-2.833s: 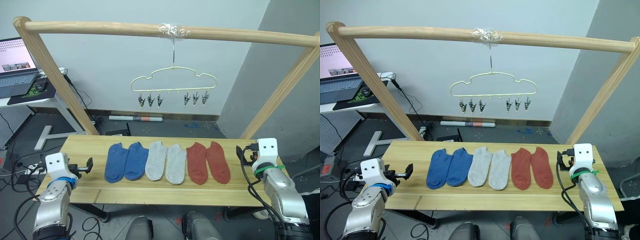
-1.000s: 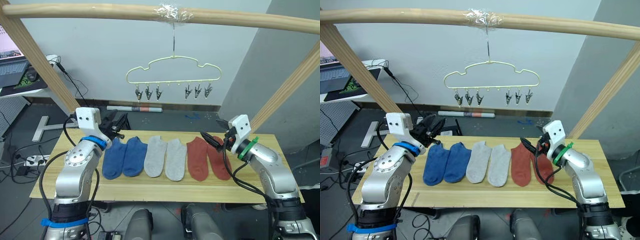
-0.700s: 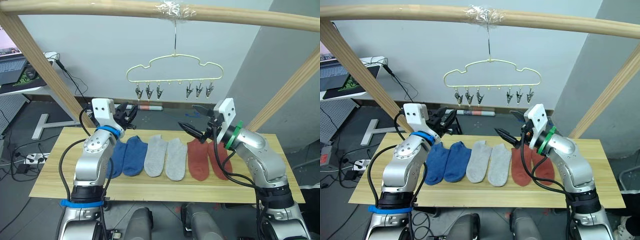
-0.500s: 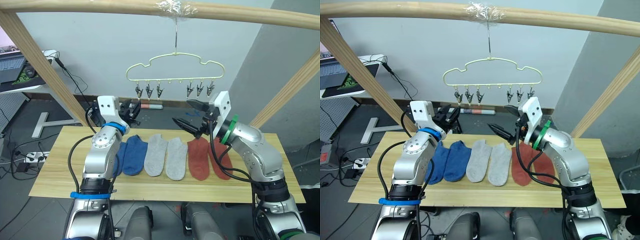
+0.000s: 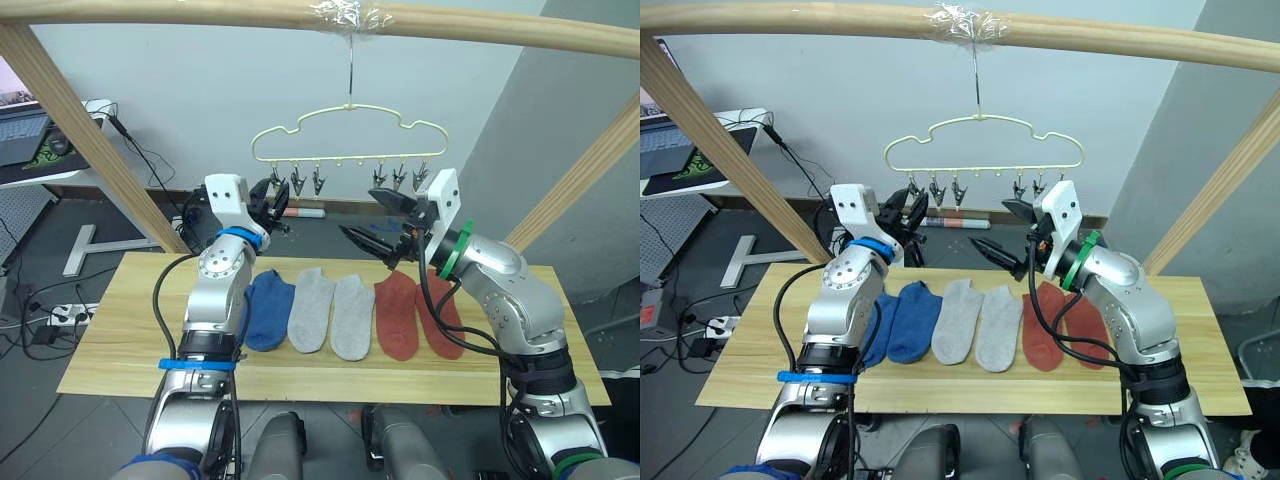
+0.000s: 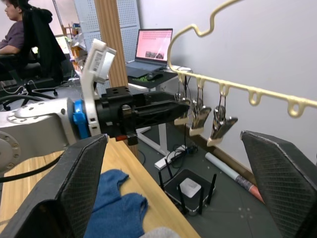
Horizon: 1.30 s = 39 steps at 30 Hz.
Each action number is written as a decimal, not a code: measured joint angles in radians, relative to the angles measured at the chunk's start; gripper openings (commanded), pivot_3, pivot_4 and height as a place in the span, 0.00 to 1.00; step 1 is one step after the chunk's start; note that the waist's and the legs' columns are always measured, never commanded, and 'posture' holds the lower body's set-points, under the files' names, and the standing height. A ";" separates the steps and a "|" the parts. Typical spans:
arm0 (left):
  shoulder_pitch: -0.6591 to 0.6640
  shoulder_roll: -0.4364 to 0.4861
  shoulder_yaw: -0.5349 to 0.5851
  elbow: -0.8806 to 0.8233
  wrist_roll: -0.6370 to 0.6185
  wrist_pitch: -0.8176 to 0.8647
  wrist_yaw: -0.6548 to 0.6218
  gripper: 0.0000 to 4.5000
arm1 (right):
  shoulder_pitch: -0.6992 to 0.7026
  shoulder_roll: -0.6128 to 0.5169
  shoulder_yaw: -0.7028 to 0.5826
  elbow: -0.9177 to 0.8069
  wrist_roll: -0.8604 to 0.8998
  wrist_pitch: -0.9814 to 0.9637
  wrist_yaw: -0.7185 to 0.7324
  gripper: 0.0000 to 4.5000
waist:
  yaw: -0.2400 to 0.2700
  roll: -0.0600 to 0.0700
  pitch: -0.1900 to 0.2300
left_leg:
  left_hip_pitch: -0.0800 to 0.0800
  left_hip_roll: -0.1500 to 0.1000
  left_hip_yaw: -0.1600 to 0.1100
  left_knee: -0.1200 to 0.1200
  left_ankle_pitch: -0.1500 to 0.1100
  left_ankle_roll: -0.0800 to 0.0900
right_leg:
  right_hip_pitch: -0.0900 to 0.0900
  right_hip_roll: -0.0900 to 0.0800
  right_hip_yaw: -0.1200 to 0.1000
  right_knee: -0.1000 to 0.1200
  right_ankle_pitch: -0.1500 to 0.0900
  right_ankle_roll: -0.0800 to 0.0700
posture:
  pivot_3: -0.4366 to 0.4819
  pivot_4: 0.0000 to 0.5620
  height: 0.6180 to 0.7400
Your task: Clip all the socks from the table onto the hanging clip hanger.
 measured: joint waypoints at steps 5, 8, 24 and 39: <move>-0.012 0.002 0.000 0.014 0.012 -0.027 0.001 0.40 | -0.009 0.004 0.000 0.000 0.018 0.005 -0.001 1.00 | 0.000 0.000 0.000 | 0.000 0.000 0.000 0.000 0.000 0.000 | 0.000 0.000 0.000 0.000 0.000 0.000 | 0.41 0.44 1.00; -0.012 0.002 0.000 0.016 0.018 -0.034 0.000 0.40 | -0.009 0.003 0.000 0.000 0.026 0.012 -0.003 1.00 | 0.000 0.000 0.000 | 0.000 0.000 0.000 0.000 0.000 0.000 | 0.000 0.000 0.000 0.000 0.000 0.000 | 0.42 0.44 1.00; -0.013 0.002 -0.001 0.019 0.034 -0.066 -0.005 0.40 | -0.008 0.004 -0.008 -0.004 0.035 0.030 -0.041 1.00 | 0.000 0.000 0.000 | 0.000 0.000 0.000 0.000 0.000 0.000 | 0.000 0.000 0.000 0.000 0.000 0.000 | 0.41 0.43 1.00; -0.027 0.006 -0.002 0.058 0.036 -0.068 -0.020 0.40 | -0.008 0.004 -0.012 -0.014 0.039 0.044 -0.050 1.00 | 0.000 0.000 0.000 | 0.000 0.000 0.000 0.000 0.000 0.000 | 0.000 0.000 0.000 0.000 0.000 0.000 | 0.41 0.44 1.00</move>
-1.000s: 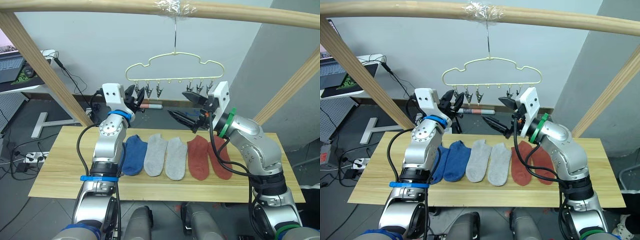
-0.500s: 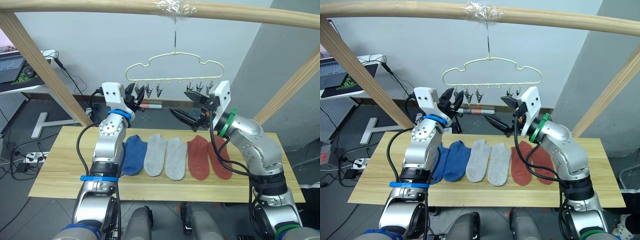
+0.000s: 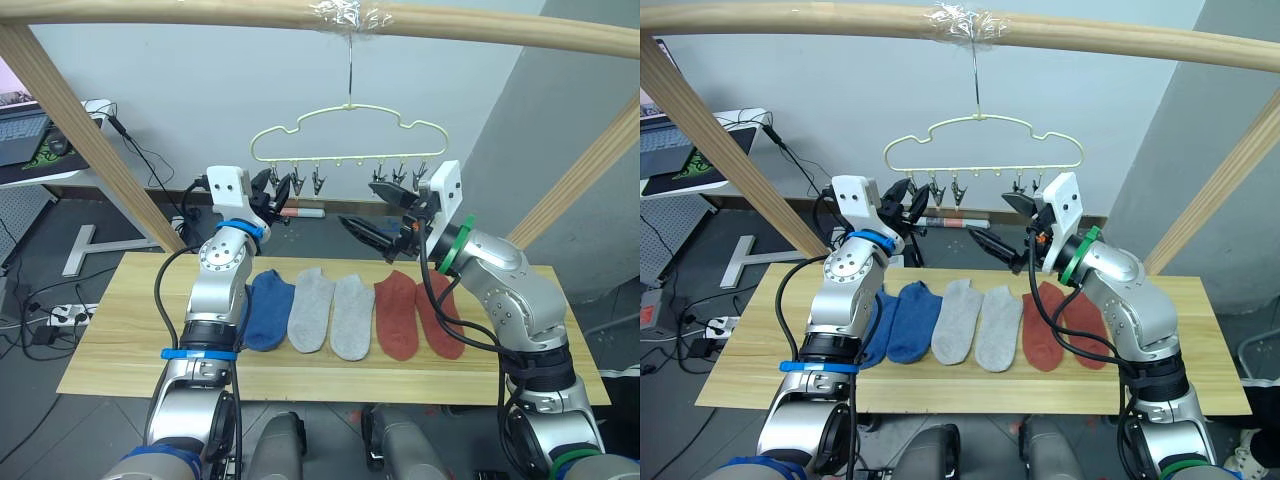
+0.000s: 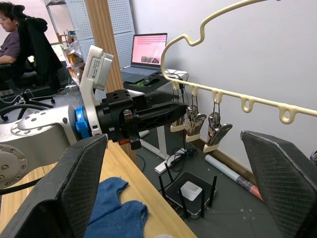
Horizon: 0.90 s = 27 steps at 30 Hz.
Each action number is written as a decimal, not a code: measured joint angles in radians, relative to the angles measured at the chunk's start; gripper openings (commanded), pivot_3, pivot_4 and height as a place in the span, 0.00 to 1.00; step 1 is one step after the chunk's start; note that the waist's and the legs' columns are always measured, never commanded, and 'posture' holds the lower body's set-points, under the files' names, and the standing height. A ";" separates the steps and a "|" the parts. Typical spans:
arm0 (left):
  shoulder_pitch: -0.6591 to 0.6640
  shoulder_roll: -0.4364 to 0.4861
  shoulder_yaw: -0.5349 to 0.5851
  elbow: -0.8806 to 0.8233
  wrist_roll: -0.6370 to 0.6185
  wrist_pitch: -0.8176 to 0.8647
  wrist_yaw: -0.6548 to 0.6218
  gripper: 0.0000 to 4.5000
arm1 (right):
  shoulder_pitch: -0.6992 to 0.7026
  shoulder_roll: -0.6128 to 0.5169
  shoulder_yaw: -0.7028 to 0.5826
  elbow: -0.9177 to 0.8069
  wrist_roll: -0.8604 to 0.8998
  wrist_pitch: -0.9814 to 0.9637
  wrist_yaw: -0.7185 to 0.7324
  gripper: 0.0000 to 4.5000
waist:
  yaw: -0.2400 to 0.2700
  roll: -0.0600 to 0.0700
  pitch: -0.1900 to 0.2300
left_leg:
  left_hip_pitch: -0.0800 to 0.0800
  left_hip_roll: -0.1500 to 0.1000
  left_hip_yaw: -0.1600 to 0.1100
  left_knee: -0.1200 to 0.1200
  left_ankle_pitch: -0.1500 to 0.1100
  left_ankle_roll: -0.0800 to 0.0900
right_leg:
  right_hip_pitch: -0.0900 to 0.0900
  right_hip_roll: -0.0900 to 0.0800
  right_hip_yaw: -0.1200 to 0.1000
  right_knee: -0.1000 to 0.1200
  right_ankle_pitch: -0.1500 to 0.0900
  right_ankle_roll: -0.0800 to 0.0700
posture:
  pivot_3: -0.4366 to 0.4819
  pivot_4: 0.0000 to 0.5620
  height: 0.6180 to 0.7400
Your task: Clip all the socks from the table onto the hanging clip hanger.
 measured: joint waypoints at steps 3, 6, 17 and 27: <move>0.000 0.000 0.000 0.000 0.000 0.000 -0.002 0.40 | 0.000 0.000 -0.002 -0.006 0.007 0.002 -0.002 1.00 | 0.000 0.000 0.000 | 0.000 0.000 0.000 0.000 0.000 0.000 | 0.000 0.000 0.000 0.000 0.000 0.000 | 0.41 0.44 1.00; 0.000 0.000 0.000 0.000 0.000 0.000 -0.002 0.36 | 0.000 0.000 -0.004 -0.006 0.009 0.003 -0.006 1.00 | 0.000 0.000 0.000 | 0.000 0.000 0.000 0.000 0.000 0.000 | 0.000 0.000 0.000 0.000 0.000 0.000 | 0.41 0.44 1.00; -0.008 0.000 0.014 0.001 -0.009 0.000 -0.005 0.00 | 0.000 -0.004 -0.006 -0.006 0.025 0.006 -0.013 1.00 | 0.000 0.000 0.000 | 0.000 0.000 0.000 0.000 0.000 0.000 | 0.000 0.000 0.000 0.000 0.000 0.000 | 0.41 0.45 1.00; -0.020 0.001 0.018 0.002 -0.013 0.005 -0.002 0.00 | 0.209 -0.099 0.030 0.078 -0.159 0.037 -0.132 1.00 | 0.003 0.000 0.000 | -0.001 -0.001 0.001 0.000 0.000 0.000 | 0.000 -0.002 0.001 0.000 0.000 0.000 | 0.42 0.45 1.00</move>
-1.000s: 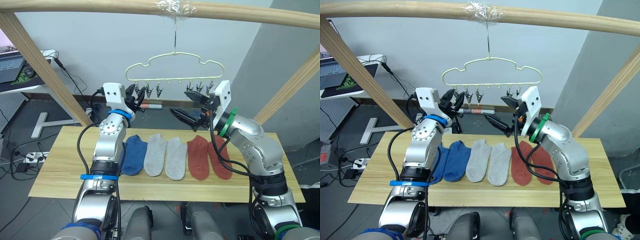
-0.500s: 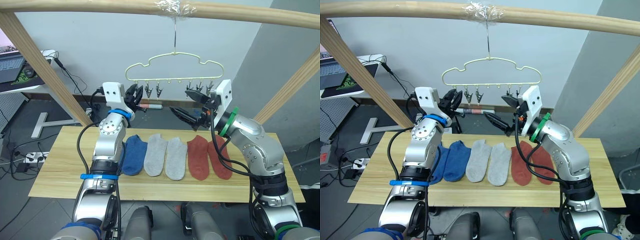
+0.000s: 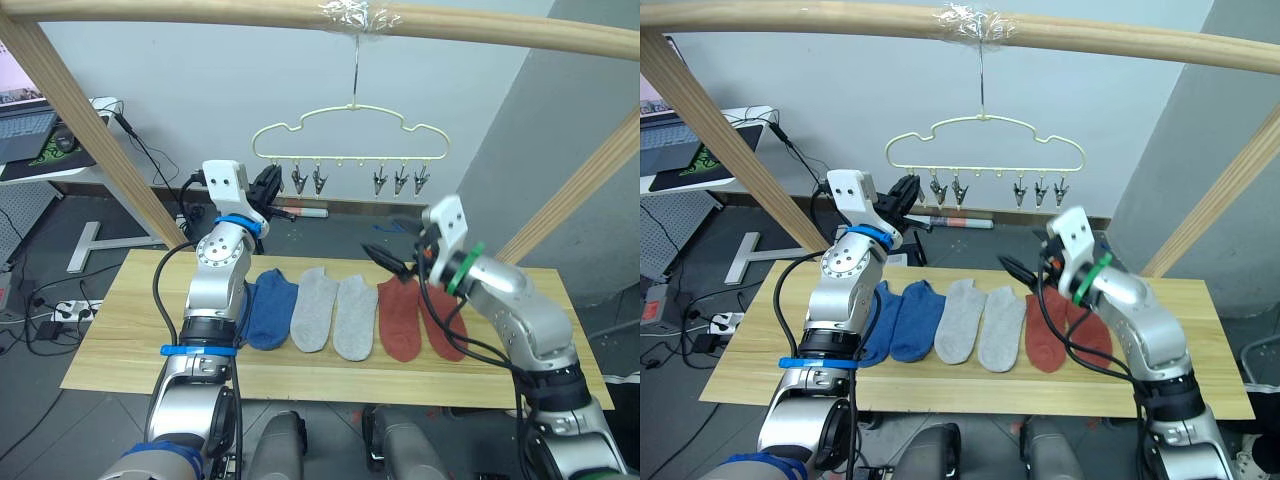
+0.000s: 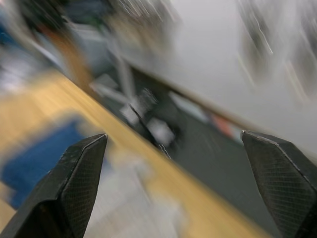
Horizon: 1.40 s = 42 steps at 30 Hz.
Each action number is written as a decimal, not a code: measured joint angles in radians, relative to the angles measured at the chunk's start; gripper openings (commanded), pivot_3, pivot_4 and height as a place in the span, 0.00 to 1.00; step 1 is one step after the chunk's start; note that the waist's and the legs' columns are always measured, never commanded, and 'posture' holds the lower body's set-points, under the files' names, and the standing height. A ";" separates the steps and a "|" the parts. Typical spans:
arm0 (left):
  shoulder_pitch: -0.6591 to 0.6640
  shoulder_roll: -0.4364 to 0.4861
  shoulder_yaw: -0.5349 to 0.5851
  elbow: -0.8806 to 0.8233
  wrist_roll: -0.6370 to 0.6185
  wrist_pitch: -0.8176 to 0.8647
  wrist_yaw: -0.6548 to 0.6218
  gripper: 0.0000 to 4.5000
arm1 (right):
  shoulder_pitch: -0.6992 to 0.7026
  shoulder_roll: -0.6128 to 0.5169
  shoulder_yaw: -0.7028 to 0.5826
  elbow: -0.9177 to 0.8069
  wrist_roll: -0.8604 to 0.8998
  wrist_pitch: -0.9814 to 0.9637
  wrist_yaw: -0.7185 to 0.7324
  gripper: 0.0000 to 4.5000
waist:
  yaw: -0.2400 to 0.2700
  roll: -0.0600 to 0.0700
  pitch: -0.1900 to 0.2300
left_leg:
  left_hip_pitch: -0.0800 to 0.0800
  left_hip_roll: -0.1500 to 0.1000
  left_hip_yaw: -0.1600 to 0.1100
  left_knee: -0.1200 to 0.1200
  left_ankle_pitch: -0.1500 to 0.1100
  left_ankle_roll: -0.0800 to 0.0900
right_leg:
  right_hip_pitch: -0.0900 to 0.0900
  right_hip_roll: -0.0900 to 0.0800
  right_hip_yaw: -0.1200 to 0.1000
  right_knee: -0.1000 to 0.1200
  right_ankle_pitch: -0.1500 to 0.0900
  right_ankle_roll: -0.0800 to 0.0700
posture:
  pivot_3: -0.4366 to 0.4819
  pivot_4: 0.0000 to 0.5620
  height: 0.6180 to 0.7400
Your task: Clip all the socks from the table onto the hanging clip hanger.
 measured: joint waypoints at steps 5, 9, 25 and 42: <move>0.019 -0.001 0.003 -0.016 -0.001 0.018 0.000 0.00 | 0.111 -0.001 -0.007 0.048 -0.084 0.010 -0.091 1.00 | -0.006 0.000 0.000 | 0.002 0.001 0.000 0.000 0.000 0.000 | 0.000 0.002 0.000 0.001 0.000 0.000 | 0.42 0.46 1.00; 0.040 0.000 0.004 -0.043 -0.005 0.030 0.000 0.00 | 0.136 0.027 -0.031 0.140 -0.112 0.016 -0.146 1.00 | -0.006 0.000 0.001 | 0.003 0.001 0.001 0.000 0.000 0.000 | 0.000 0.004 0.001 0.002 0.000 0.000 | 0.42 0.46 1.00; 0.044 0.008 0.005 -0.061 -0.006 0.047 -0.001 0.00 | 0.026 0.084 -0.063 0.498 -0.178 -0.069 -0.177 0.64 | -0.007 0.000 0.000 | 0.003 0.001 0.001 0.000 0.000 0.000 | 0.001 0.005 0.002 0.002 0.001 0.000 | 0.44 0.45 1.00; 0.056 0.014 0.017 -0.088 -0.028 0.073 -0.005 0.00 | 0.139 -0.034 -0.035 0.411 -0.274 -0.207 -0.094 0.00 | -0.005 0.000 0.000 | 0.004 0.000 0.002 0.000 0.000 0.000 | 0.001 0.005 0.002 0.001 0.001 0.001 | 0.44 0.43 1.00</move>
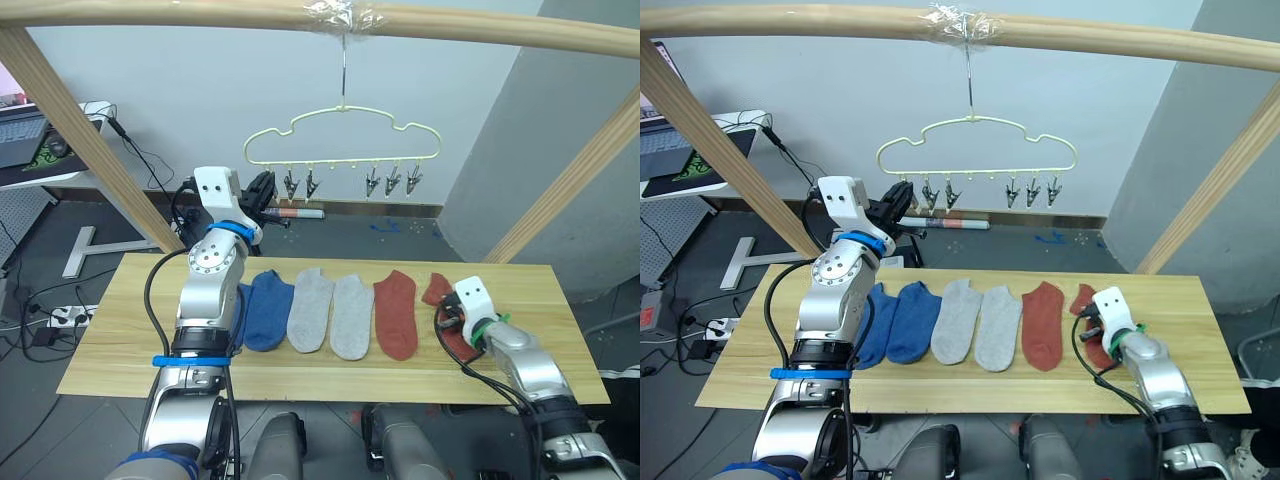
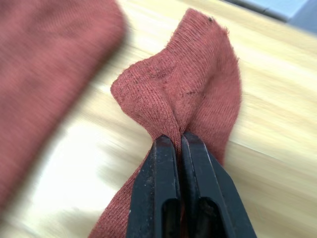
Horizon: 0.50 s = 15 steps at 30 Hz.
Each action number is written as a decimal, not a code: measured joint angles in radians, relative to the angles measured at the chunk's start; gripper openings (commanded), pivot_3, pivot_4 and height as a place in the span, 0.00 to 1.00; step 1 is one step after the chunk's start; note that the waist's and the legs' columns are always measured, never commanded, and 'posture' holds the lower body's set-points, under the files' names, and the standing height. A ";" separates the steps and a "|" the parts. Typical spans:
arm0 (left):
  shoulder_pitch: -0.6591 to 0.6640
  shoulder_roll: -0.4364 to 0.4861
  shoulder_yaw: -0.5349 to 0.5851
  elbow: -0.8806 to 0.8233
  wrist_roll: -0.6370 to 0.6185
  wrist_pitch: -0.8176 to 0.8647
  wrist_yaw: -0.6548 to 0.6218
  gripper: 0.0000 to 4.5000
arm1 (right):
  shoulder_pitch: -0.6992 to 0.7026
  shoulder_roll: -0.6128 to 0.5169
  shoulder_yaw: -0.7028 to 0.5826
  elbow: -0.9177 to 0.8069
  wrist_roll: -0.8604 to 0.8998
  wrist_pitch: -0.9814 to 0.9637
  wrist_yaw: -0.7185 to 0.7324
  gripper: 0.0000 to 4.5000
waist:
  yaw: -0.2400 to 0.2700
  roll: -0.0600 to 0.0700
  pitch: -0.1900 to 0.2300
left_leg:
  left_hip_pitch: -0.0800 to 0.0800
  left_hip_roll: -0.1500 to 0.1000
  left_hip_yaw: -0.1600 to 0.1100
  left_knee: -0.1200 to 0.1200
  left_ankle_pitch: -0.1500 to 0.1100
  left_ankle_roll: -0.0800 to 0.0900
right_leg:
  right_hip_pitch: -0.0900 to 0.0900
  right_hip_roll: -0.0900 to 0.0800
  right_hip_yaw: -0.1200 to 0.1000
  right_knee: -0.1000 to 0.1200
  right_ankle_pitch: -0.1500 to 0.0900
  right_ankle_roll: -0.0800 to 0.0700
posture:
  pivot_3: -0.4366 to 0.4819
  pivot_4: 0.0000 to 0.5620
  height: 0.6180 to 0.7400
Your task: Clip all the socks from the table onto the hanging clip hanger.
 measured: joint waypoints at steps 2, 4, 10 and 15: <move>-0.001 0.002 0.000 -0.001 -0.012 0.017 -0.008 0.00 | 0.010 -0.012 0.000 -0.040 -0.008 -0.025 0.017 0.00 | -0.005 0.000 0.000 | 0.001 0.000 0.000 0.000 0.000 0.000 | 0.000 0.001 0.000 0.001 0.000 0.000 | 0.44 0.42 1.00; -0.001 0.000 0.011 -0.014 -0.062 0.066 -0.021 0.00 | 0.028 -0.022 0.008 -0.115 -0.008 -0.041 0.045 0.00 | -0.006 0.000 0.000 | 0.001 0.000 -0.001 0.000 0.000 0.000 | 0.000 0.002 0.000 0.002 0.000 0.000 | 0.44 0.42 1.00; -0.026 -0.013 0.169 -0.094 -0.399 0.433 -0.044 0.00 | -0.064 -0.016 0.120 -0.458 0.036 -0.048 0.198 0.00 | -0.022 0.000 0.000 | 0.003 0.001 -0.003 0.001 0.000 -0.001 | -0.001 0.004 -0.002 0.008 0.000 0.001 | 0.43 0.41 1.00; -0.036 -0.006 0.237 -0.112 -0.533 0.570 -0.037 0.00 | -0.143 0.057 0.192 -0.430 0.028 -0.009 0.212 0.00 | -0.020 0.000 0.000 | 0.001 0.000 -0.003 0.006 0.001 -0.001 | -0.001 0.003 -0.002 0.009 0.000 0.000 | 0.42 0.41 1.00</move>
